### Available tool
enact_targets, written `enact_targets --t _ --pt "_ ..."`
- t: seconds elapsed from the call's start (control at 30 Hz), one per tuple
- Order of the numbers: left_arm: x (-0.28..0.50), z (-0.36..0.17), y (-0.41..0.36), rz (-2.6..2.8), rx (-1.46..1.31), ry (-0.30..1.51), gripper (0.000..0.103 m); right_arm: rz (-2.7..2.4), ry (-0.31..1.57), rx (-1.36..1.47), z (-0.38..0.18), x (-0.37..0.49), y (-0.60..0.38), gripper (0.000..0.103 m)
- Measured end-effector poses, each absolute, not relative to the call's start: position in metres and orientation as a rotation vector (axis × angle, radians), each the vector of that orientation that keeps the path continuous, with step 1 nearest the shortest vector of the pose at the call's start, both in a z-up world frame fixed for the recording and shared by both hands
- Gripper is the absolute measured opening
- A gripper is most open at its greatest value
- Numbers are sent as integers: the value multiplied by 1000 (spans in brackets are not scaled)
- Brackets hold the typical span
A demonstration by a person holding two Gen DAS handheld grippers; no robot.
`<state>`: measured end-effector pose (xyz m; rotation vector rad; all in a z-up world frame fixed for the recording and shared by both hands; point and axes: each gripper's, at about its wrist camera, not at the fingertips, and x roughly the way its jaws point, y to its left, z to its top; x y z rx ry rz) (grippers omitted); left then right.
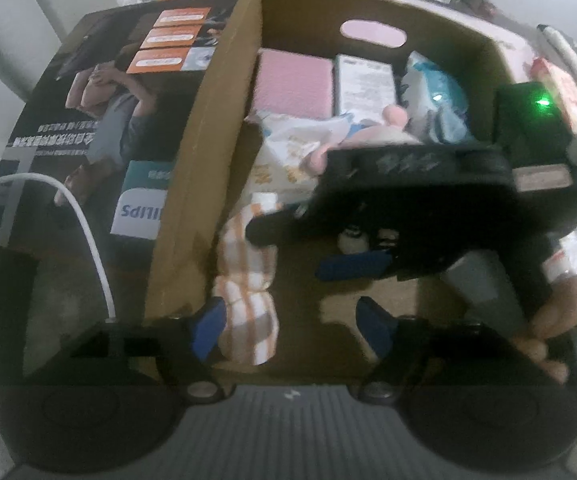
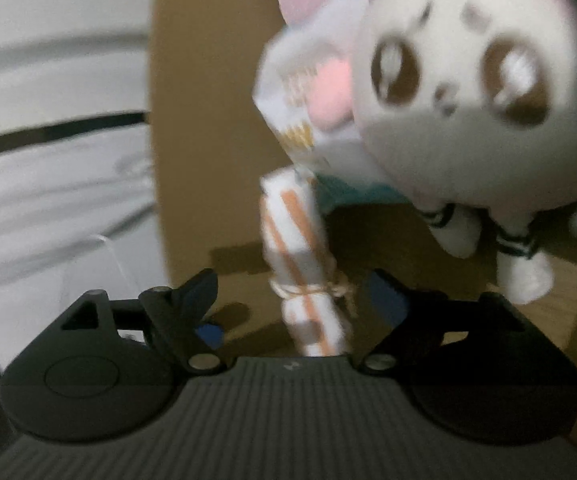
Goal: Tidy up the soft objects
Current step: 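Carry the striped roll with the right tool into the box and release, then reach the right tool to the white plastic lid and grasp it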
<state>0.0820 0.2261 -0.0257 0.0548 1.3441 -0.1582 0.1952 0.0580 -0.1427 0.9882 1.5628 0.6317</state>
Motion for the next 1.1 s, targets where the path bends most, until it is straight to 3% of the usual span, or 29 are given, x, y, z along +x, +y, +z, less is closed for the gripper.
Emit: enact_targets --t 0.07,0.3,0.5,0.83,0.9,1.03,1.1 --pt "82 -20 219 -176 48 1329 80 639 1516 1039 -132 195 44 87" --pt "80 -5 171 -254 82 1285 83 627 1294 1260 -106 187 -37 99" --pt "76 9 115 -340 112 1232 83 607 1097 1462 -89 157 -123 102" --pt "63 12 8 -470 128 1195 83 416 933 1427 -58 110 -268 102" --pt "60 5 -19 -492 146 1181 78 356 931 1360 -55 102 -300 102" --pt "57 -20 -68 -500 213 1203 56 211 991 1057 -46 99 -359 97" --pt "51 -30 -87 -488 260 1215 50 167 1063 819 -46 108 -368 82"
